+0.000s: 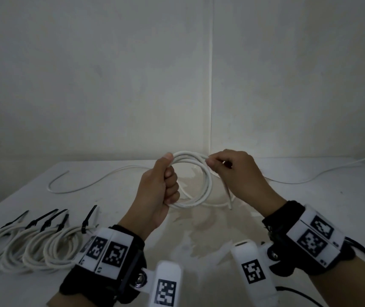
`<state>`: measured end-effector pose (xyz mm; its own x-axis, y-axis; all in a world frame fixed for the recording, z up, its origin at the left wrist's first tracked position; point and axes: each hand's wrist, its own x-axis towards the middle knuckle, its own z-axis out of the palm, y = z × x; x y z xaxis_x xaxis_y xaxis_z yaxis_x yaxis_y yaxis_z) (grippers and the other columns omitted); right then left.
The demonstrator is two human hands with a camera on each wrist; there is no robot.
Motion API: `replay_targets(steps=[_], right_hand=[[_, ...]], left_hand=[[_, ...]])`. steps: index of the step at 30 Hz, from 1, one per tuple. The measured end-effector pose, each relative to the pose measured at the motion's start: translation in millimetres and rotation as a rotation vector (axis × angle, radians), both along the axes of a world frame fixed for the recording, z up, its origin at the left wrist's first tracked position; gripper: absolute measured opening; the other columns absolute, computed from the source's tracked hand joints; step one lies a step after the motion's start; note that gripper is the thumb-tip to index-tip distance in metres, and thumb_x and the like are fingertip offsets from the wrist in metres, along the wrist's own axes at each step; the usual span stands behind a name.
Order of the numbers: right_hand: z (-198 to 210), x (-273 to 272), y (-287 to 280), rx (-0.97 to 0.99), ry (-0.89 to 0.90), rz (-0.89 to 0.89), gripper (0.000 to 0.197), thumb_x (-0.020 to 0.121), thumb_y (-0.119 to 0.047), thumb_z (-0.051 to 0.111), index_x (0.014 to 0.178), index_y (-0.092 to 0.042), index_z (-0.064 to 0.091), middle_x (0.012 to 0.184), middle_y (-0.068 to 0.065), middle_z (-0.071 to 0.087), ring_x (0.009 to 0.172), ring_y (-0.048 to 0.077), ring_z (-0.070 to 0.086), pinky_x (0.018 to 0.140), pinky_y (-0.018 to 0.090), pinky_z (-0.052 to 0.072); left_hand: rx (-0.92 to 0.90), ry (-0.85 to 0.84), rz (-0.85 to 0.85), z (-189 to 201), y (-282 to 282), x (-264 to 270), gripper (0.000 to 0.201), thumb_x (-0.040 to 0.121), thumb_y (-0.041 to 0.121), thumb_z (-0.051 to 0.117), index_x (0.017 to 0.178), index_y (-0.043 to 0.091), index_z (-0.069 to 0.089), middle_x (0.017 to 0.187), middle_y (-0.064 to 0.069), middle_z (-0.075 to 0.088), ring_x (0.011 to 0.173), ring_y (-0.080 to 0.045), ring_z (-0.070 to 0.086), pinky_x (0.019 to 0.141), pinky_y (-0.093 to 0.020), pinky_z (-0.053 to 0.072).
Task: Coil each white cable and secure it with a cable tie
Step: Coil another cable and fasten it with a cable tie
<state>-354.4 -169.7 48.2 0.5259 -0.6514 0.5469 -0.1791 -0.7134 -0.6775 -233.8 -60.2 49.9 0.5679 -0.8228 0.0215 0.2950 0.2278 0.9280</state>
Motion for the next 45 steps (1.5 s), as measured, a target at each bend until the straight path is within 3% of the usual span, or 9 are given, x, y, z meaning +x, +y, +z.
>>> replay_targets(steps=[6,11,17,24,29,32,37,42,45], right_hand=[[-0.9,7.6,2.4,-0.067,-0.112,-0.059,0.011,0.086,-0.012,0.062,0.08,-0.007,0.068,0.072,0.001,0.055,0.054,0.003,0.049,0.059,0.005,0.037],[-3.9,9.0,8.5,0.194,-0.212,0.047,0.02,0.092,-0.015,0.053,0.073,-0.015,0.062,0.065,-0.006,0.06,0.055,0.005,0.054,0.058,0.018,0.045],[4.0,7.4,13.5,0.563,-0.303,0.2,0.032,0.097,-0.02,0.042,0.072,-0.012,0.06,0.052,0.0,0.055,0.047,0.009,0.052,0.051,0.02,0.046],[16.0,-6.2,16.5,0.834,-0.139,0.486,0.032,0.098,-0.016,0.037,0.087,-0.001,0.062,0.066,0.011,0.067,0.059,0.021,0.065,0.06,0.028,0.056],[14.7,-7.5,23.1,0.626,-0.018,0.447,0.042,0.087,-0.053,0.035,0.099,-0.021,0.061,0.071,0.01,0.067,0.065,0.021,0.065,0.064,0.027,0.054],[10.8,-9.7,18.9,0.497,0.045,0.43,0.023,0.087,-0.034,0.052,0.098,-0.017,0.063,0.083,0.004,0.071,0.074,0.011,0.067,0.069,0.021,0.053],[9.1,-7.9,21.0,0.409,0.16,0.382,0.017,0.096,-0.028,0.044,0.089,-0.021,0.057,0.083,0.006,0.071,0.076,0.017,0.069,0.072,0.028,0.054],[-6.0,0.8,34.9,0.476,-0.218,0.296,0.015,0.096,-0.025,0.039,0.089,-0.019,0.052,0.052,-0.007,0.053,0.052,0.005,0.058,0.056,0.017,0.048],[-7.5,8.1,34.5,0.517,-0.377,0.227,0.024,0.096,-0.03,0.037,0.087,-0.017,0.055,0.051,-0.007,0.041,0.042,0.005,0.044,0.05,0.02,0.045]], left_hand=[[-0.017,-0.005,-0.002,2.9,-0.1,-3.9,0.043,0.093,0.03,0.045,0.056,0.019,0.027,0.04,0.009,0.018,0.031,-0.005,0.014,0.032,-0.015,0.014],[-0.02,-0.065,-0.015,7.4,-0.6,-5.6,0.042,0.094,0.03,0.043,0.057,0.02,0.026,0.039,0.009,0.017,0.032,-0.005,0.013,0.033,-0.016,0.014],[0.037,-0.085,-0.072,-0.6,-2.4,-11.8,0.044,0.094,0.03,0.044,0.054,0.02,0.027,0.04,0.009,0.018,0.033,-0.006,0.013,0.034,-0.016,0.014],[0.005,-0.008,0.007,-1.4,-5.9,-9.8,0.042,0.094,0.029,0.045,0.057,0.019,0.026,0.039,0.009,0.019,0.032,-0.005,0.014,0.032,-0.016,0.014],[0.02,-0.06,0.052,-1.5,-7.5,-12.5,0.043,0.094,0.028,0.046,0.057,0.019,0.027,0.04,0.009,0.02,0.033,-0.006,0.015,0.033,-0.017,0.016],[0.039,-0.089,0.062,-4.0,-7.3,-14.1,0.043,0.094,0.027,0.045,0.055,0.018,0.028,0.039,0.009,0.02,0.033,-0.006,0.015,0.033,-0.016,0.017],[0.024,-0.037,0.088,-4.7,-9.1,-17.0,0.046,0.094,0.027,0.047,0.053,0.019,0.027,0.039,0.009,0.019,0.031,-0.006,0.014,0.033,-0.015,0.015],[-0.049,-0.031,0.075,4.9,-15.4,-19.7,0.045,0.094,0.029,0.047,0.055,0.02,0.027,0.039,0.009,0.019,0.033,-0.006,0.015,0.034,-0.017,0.015],[-0.067,-0.052,0.056,3.5,-16.0,-24.5,0.045,0.094,0.034,0.045,0.056,0.019,0.028,0.041,0.009,0.02,0.035,-0.007,0.017,0.035,-0.018,0.019]])
